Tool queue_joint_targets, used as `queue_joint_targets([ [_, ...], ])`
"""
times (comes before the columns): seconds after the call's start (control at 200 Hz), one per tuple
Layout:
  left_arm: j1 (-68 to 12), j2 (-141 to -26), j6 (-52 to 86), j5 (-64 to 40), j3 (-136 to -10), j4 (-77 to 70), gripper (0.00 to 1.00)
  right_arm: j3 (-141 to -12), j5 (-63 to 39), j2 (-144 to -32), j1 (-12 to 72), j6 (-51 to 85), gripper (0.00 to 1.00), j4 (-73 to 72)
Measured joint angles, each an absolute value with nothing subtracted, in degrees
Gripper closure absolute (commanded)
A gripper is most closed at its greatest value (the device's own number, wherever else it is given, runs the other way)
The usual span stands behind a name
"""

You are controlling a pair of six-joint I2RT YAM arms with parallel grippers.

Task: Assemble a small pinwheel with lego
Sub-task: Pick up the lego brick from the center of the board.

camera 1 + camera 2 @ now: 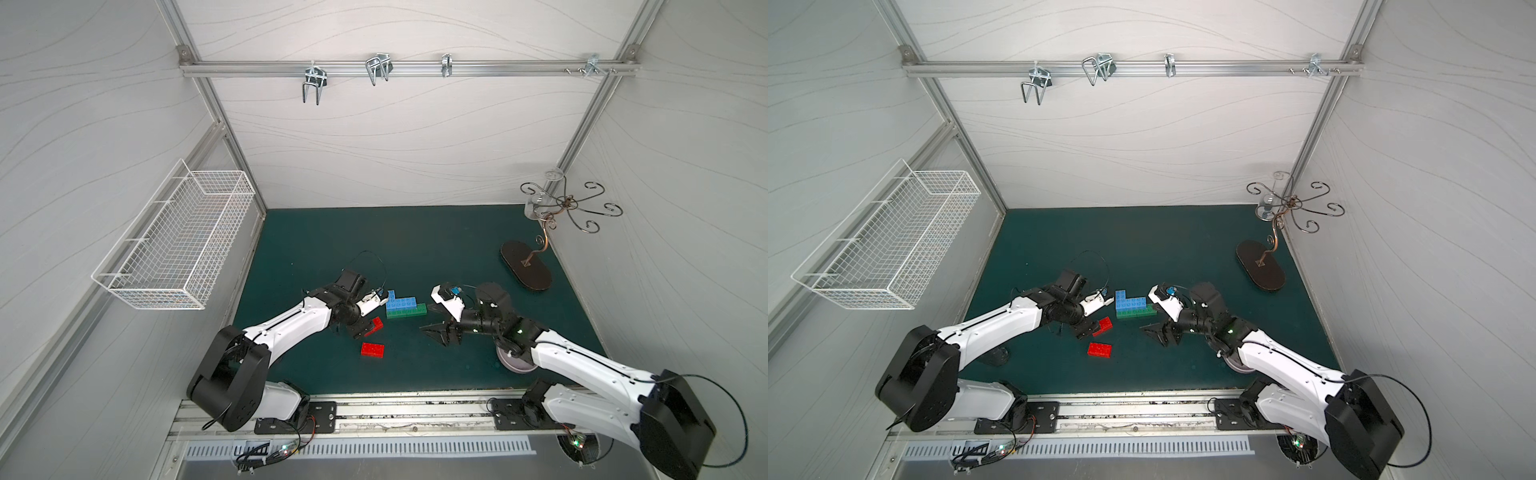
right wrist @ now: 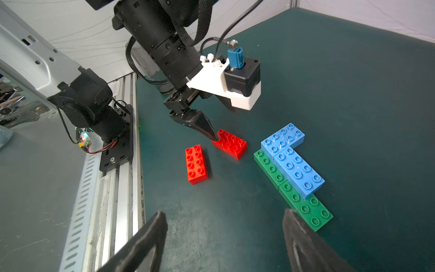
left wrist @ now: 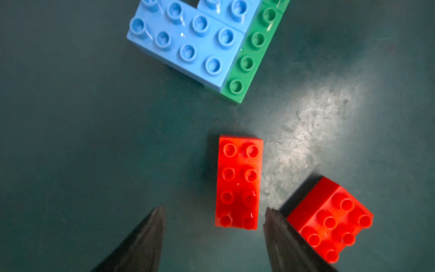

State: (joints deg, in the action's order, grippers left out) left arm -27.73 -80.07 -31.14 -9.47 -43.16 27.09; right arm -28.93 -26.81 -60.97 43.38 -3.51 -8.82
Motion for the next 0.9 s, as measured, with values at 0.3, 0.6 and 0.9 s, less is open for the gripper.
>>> queue_joint_targets([
  [0.3,-30.4,-79.7,-31.0,-10.5,-42.4,27.0,0.27,-29.6,-27.0,-62.3,44.6,-3.0,0.21,-10.4],
  [0.6,-30.5,-84.9,-31.3,-10.0,-42.6,27.2,0.34,-29.6,-26.4,-61.4,44.6,-3.4,0.21,-10.3],
  [0.9,-30.5,-85.6,-31.3,-8.5,-42.6,27.3,0.44,-29.6,-26.0,-60.8,44.6,-4.3,0.21,-9.9],
])
